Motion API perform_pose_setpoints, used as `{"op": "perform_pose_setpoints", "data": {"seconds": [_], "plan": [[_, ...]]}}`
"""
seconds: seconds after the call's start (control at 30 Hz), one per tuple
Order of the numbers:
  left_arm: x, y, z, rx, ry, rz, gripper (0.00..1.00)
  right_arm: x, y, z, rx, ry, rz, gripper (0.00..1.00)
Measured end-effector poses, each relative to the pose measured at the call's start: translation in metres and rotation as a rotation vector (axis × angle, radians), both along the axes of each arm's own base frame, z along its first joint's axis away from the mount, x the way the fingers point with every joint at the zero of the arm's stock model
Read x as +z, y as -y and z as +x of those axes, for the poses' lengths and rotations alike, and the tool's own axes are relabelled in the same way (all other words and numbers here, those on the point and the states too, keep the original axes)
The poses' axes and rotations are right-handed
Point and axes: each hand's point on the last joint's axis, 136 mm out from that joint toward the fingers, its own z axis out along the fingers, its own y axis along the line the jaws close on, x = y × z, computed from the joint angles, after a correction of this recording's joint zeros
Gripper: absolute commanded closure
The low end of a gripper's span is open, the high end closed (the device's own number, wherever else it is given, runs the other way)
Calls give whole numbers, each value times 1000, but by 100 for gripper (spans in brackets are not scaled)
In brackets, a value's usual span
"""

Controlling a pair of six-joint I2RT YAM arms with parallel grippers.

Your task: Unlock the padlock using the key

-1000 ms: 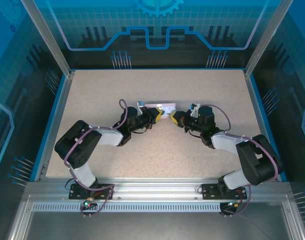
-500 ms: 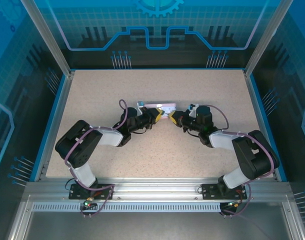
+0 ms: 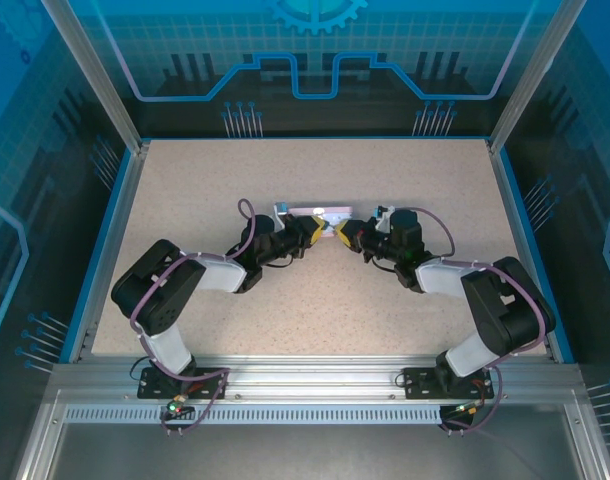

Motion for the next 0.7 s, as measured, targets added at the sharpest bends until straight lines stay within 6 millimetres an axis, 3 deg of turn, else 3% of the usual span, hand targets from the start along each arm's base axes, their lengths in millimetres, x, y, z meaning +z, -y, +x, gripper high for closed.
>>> {"op": "perform_pose_setpoints", "data": {"seconds": [0.7], "plan": [[0, -3, 3, 11, 1, 1, 100, -1, -5, 3, -3, 1, -6, 100]]}}
